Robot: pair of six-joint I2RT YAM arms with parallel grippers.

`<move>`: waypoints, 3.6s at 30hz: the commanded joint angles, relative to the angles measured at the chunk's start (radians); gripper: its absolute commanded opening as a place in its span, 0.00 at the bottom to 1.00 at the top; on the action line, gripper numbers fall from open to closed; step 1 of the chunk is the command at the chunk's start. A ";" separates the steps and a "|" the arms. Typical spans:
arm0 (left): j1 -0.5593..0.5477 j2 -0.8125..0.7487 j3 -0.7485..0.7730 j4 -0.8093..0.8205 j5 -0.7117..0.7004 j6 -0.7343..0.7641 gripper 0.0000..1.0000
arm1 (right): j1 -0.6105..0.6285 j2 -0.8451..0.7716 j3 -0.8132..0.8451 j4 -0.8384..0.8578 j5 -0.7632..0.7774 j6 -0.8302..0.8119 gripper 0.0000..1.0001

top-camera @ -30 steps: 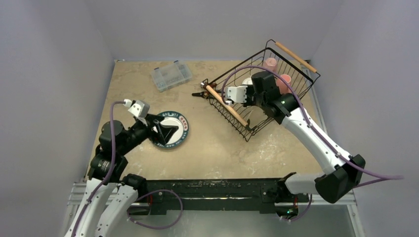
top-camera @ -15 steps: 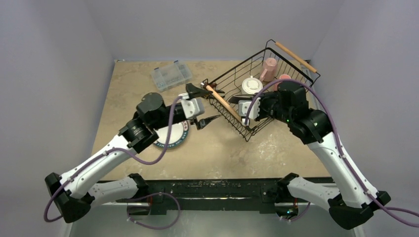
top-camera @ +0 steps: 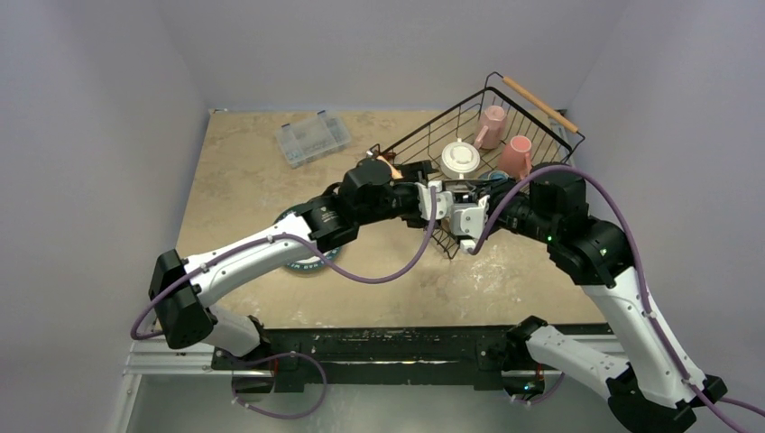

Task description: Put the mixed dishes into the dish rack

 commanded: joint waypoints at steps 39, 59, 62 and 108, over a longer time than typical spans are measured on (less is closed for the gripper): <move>-0.110 0.146 0.207 0.231 -0.625 -0.315 0.00 | 0.002 -0.278 -0.082 0.388 0.471 0.860 0.99; -0.127 0.477 0.525 -0.017 -0.730 -0.444 0.00 | 0.003 -0.357 -0.026 -0.061 0.724 1.581 0.99; -0.154 0.454 0.509 -0.026 -0.703 -0.487 0.00 | 0.002 -0.353 -0.016 -0.071 0.762 1.586 0.99; -0.162 0.567 0.486 -0.114 -0.717 -0.539 0.00 | 0.002 -0.359 -0.122 -0.030 0.716 1.607 0.99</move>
